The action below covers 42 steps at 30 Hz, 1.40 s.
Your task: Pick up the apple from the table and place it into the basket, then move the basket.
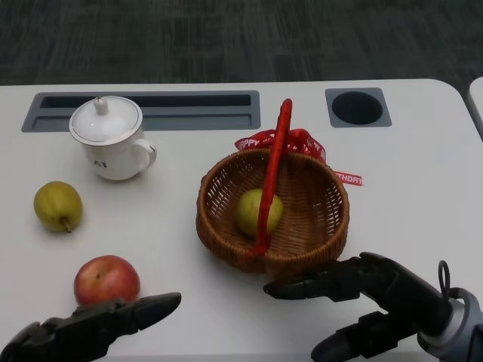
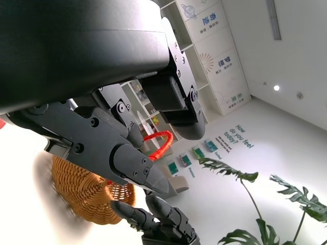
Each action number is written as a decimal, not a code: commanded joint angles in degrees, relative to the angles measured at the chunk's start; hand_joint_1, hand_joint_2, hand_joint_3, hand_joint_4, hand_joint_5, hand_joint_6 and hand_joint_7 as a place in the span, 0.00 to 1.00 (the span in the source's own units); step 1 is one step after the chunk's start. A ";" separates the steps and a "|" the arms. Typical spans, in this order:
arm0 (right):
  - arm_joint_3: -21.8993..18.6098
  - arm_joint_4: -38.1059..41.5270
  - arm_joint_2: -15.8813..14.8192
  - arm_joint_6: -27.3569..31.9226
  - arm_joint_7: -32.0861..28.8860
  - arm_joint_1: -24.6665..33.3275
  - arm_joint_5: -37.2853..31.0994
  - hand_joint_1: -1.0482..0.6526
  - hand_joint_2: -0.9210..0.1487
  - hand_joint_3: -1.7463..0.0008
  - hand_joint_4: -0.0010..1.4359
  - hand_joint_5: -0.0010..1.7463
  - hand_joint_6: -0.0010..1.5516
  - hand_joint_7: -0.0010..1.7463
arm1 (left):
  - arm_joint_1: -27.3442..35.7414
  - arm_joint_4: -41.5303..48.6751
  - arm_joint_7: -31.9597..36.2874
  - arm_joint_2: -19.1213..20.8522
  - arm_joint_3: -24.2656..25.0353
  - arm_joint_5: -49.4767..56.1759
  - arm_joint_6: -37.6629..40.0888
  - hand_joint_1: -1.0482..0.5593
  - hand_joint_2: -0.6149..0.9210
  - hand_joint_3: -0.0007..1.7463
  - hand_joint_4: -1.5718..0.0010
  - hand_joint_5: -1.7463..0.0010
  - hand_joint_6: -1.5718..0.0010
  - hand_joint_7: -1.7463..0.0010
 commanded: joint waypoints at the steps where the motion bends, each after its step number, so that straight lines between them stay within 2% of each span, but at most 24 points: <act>1: -0.73 -0.68 -0.67 0.52 0.37 -0.11 0.79 0.39 0.07 1.00 0.53 0.00 0.44 0.00 | -0.06 0.36 -0.32 0.26 0.25 0.31 0.23 0.47 0.91 0.00 0.36 1.00 0.40 1.00; 13: -1.12 -0.97 -0.81 0.99 1.73 -0.69 1.27 0.39 0.06 1.00 0.53 0.00 0.44 0.00 | -0.13 -0.29 -0.10 0.04 0.63 1.46 0.60 0.46 0.91 0.00 0.36 1.00 0.40 1.00; 16: -1.26 -1.02 -0.95 1.09 1.85 -0.85 0.96 0.38 0.06 1.00 0.52 0.00 0.43 0.00 | -0.40 -0.17 0.49 -0.24 2.11 3.31 0.37 0.45 0.90 0.00 0.39 1.00 0.43 1.00; 18: -1.38 -1.02 -0.86 0.65 1.87 -0.94 0.87 0.38 0.06 1.00 0.52 0.00 0.43 0.00 | -0.54 -0.33 1.32 -0.73 4.32 6.33 0.15 0.42 0.90 0.00 0.45 1.00 0.49 1.00; 20: -1.53 -0.91 -0.70 0.30 2.00 -1.07 1.02 0.38 0.06 1.00 0.52 0.00 0.43 0.00 | -0.62 -0.93 2.35 -1.57 6.77 10.06 0.31 0.37 0.88 0.00 0.56 1.00 0.59 1.00; 24: -1.69 -0.89 -0.61 0.61 2.31 -1.11 1.11 0.38 0.06 1.00 0.52 0.00 0.43 0.00 | -1.31 -2.36 6.52 -4.40 12.04 21.56 1.73 0.21 0.88 0.00 0.77 1.00 0.77 1.00; 27: -1.66 -1.08 -0.74 0.77 2.46 -1.00 0.89 0.38 0.05 1.00 0.52 0.00 0.43 0.00 | -3.26 -1.53 11.12 -5.84 14.76 30.86 4.11 0.12 0.90 0.01 0.87 1.00 0.85 1.00; 34: -1.81 -1.29 -0.66 0.74 3.02 -0.68 1.13 0.38 0.06 1.00 0.52 0.00 0.43 0.00 | -9.70 6.31 23.57 -4.83 15.11 44.86 11.59 0.08 0.92 0.01 0.95 1.00 0.92 1.00; 38: -1.89 -1.62 -0.61 0.97 3.18 -0.46 1.31 0.38 0.06 1.00 0.52 0.00 0.43 0.00 | -14.25 14.42 28.33 -2.64 12.61 46.81 16.01 0.09 0.92 0.00 0.97 1.00 0.94 1.00; 42: -2.00 -1.91 -0.51 0.90 3.67 -0.22 1.89 0.39 0.06 1.00 0.53 0.00 0.44 0.00 | -19.67 25.47 33.69 0.81 9.47 46.63 16.75 0.13 0.90 0.00 0.94 0.98 0.92 0.99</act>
